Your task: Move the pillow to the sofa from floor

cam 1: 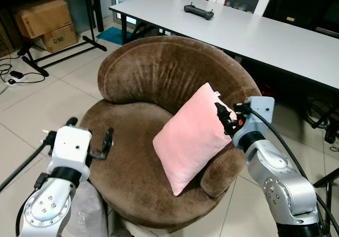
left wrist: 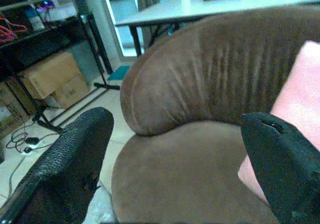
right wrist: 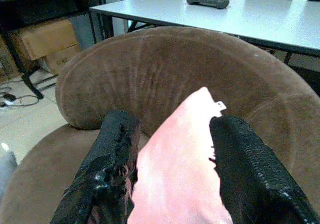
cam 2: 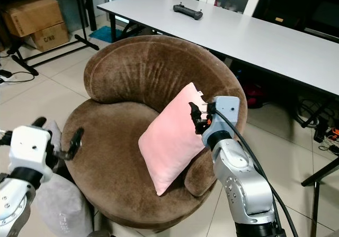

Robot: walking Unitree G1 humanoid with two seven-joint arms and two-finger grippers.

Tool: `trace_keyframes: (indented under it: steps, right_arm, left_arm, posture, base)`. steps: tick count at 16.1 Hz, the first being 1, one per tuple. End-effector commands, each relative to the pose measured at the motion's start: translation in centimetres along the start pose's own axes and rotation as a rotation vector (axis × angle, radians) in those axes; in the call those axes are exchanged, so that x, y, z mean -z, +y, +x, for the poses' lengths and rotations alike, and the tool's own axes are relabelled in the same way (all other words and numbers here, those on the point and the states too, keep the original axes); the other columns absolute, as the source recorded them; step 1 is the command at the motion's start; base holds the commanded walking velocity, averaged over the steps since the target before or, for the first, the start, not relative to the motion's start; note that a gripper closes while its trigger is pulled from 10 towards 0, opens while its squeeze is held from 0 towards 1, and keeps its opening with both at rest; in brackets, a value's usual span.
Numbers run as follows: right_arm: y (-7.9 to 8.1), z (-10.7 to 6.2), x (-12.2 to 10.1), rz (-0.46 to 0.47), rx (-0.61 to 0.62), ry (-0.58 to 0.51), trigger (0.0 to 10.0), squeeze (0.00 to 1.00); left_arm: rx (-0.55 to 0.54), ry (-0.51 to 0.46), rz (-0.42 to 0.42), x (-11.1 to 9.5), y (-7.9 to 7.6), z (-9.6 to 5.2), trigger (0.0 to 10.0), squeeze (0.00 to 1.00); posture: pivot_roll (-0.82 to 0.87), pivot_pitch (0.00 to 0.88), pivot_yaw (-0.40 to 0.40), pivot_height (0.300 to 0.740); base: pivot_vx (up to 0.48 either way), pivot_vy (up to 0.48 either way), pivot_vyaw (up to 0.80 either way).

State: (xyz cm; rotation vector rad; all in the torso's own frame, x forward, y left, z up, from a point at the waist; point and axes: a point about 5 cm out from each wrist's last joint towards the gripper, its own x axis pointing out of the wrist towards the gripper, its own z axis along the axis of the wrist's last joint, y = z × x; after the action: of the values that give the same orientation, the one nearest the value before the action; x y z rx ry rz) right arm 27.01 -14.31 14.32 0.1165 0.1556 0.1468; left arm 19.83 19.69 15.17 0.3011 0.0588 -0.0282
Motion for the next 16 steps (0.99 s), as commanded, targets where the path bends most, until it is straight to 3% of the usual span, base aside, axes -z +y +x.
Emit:
trace_keyframes:
  steps: [1, 8, 16]
  right_arm:
    - [-0.5, 0.1, -0.3, -0.021, 0.016, -0.010, 10.0, 0.00]
    - [-0.4, -0.1, 0.6, 0.008, 0.044, 0.017, 10.0, 0.00]
    - [-0.5, 0.2, 0.6, -0.061, 0.018, 0.035, 10.0, 0.00]
  left_arm:
    - [-0.030, 0.012, -0.018, 0.1, 0.1, 0.1, 10.0, 0.00]
    - [-0.026, -0.005, -0.035, -0.1, -0.1, 0.5, 10.0, 0.00]
    - [-0.080, 0.002, -0.049, 0.1, 0.4, 0.3, 10.0, 0.00]
  posture:
    - [0.14, 0.000, -0.108, 0.740]
    - [0.14, 0.000, -0.107, 0.740]
    - [0.14, 0.000, -0.122, 0.740]
  base:
    - [0.000, 0.000, 0.00]
    - [-0.192, 0.000, 0.00]
    - [0.000, 0.000, 0.00]
